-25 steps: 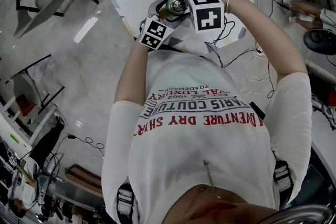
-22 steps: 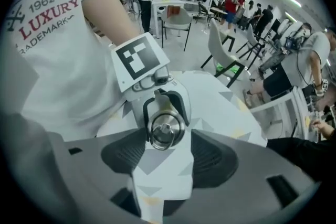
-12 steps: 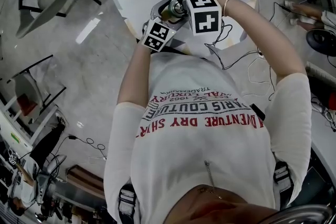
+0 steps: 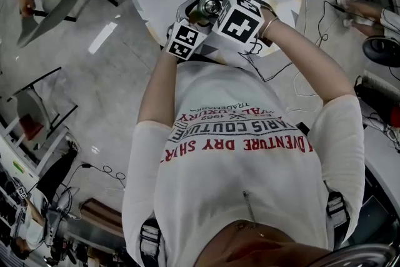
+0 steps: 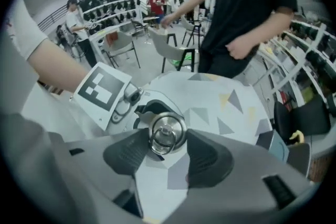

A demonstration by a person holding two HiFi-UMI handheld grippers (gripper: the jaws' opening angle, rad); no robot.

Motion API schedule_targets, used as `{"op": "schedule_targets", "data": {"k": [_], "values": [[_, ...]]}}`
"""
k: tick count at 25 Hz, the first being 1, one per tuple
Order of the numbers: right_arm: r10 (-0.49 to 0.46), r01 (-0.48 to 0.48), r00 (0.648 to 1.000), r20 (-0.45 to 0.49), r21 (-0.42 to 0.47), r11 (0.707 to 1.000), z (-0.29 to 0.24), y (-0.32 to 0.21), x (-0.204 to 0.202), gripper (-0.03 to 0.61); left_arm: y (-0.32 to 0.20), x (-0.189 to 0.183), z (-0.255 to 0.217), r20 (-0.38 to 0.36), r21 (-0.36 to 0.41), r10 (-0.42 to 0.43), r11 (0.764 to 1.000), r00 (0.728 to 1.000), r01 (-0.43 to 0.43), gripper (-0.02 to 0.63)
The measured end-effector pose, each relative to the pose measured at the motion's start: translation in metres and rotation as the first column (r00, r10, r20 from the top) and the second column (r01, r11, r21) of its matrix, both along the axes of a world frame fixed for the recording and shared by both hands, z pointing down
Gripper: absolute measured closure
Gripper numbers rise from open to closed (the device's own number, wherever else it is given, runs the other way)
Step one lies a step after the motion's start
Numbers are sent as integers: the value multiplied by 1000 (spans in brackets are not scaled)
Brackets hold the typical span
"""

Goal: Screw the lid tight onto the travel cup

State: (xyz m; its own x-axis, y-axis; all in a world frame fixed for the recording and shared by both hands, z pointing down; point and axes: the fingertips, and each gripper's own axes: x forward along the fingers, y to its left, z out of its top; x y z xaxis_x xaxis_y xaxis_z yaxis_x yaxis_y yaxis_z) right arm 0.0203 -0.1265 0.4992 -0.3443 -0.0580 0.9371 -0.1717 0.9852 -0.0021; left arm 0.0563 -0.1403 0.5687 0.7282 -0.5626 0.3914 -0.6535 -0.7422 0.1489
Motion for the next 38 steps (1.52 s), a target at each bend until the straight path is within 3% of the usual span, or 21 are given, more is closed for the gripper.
{"op": "schedule_targets", "data": {"k": [4,10,16,20,23,28,32,35,38], "values": [[78,-78,997,13,36,996,0,-3,-1,342,-1,0,-1,0,-1,-2,1000,1000,2,229],[75,-75,996,47,16,997,-1,-1,0,342,0,1,-3,-1,-2,-3,1000,1000,3,229],[134,-135,967,216,-13,991,-13,7,0,301,0,1,-5,3,-13,6,1000,1000,-6,227],[223,-242,901,373,4,970,-42,-2,4,315,1,0,-7,-39,-25,-12,1000,999,11,227],[322,-370,826,464,14,929,-56,-15,15,498,2,-5,-11,-62,-34,-38,999,997,35,227],[380,-490,727,572,45,871,-68,-24,34,555,13,-13,-28,-40,10,-26,1000,999,26,225],[393,-549,659,642,54,834,-81,-30,44,563,23,-22,-75,-47,119,-14,993,999,19,227],[377,-562,627,682,60,825,-90,-30,46,565,20,-31,-126,-101,219,-43,974,994,64,229],[384,-595,567,729,39,803,-100,-31,51,563,12,-41,-165,-128,300,-75,947,989,111,240]]}}
